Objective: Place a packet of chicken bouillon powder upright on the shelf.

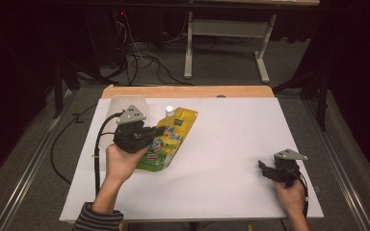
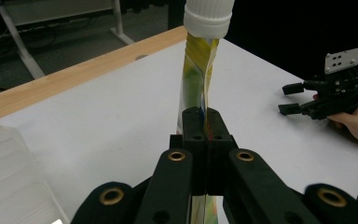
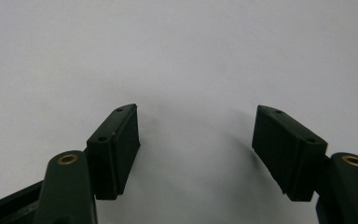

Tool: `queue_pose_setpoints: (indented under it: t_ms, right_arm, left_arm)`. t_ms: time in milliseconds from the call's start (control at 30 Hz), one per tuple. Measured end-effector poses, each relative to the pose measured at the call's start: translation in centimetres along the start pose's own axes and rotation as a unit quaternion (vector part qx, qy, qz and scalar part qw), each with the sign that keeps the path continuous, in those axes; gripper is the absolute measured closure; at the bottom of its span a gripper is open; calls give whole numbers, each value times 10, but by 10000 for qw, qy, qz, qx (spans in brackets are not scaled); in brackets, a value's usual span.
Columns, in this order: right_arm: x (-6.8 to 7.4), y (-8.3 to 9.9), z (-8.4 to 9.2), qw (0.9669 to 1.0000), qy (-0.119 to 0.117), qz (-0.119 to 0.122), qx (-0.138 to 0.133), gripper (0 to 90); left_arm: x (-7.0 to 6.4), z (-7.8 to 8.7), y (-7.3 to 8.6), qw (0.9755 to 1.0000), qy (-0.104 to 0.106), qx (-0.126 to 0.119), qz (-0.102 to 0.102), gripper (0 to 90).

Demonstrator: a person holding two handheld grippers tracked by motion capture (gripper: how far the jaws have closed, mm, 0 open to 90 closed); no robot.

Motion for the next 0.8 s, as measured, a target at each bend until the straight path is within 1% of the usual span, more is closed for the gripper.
queue_pose_setpoints:
  t_ms: [67, 167, 467, 733, 800]
  right_arm:
    - [0, 0, 0, 10000, -6, -2, -1, 320]
    - [0, 0, 0, 10000, -3, 3, 1, 320]
    - [0, 0, 0, 10000, -7, 2, 3, 320]
    - [0, 0, 0, 10000, -13, -18, 4, 319]
    - [0, 0, 0, 10000, -10, -15, 4, 319]
  left_arm:
    - [3, 2, -1, 10000, -23, -51, 53, 900]
    - [7, 6, -1, 9999, -57, -64, 62, 900]
    - [21, 17, -3, 9996, -123, -159, 219, 900]
    - [32, 24, -4, 9992, -202, -189, 296, 900]
    - [35, 26, -4, 9990, -266, -200, 283, 900]
Point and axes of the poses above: each handheld gripper's, and its own axes: z roughly backward along the jaws, y roughly out of its underside, x roughly to its left, the point moved 8 cm from there along -z, roughly forward along the jaws, and after that the axes turned 9 degrees about -y, right-handed, at the moved point
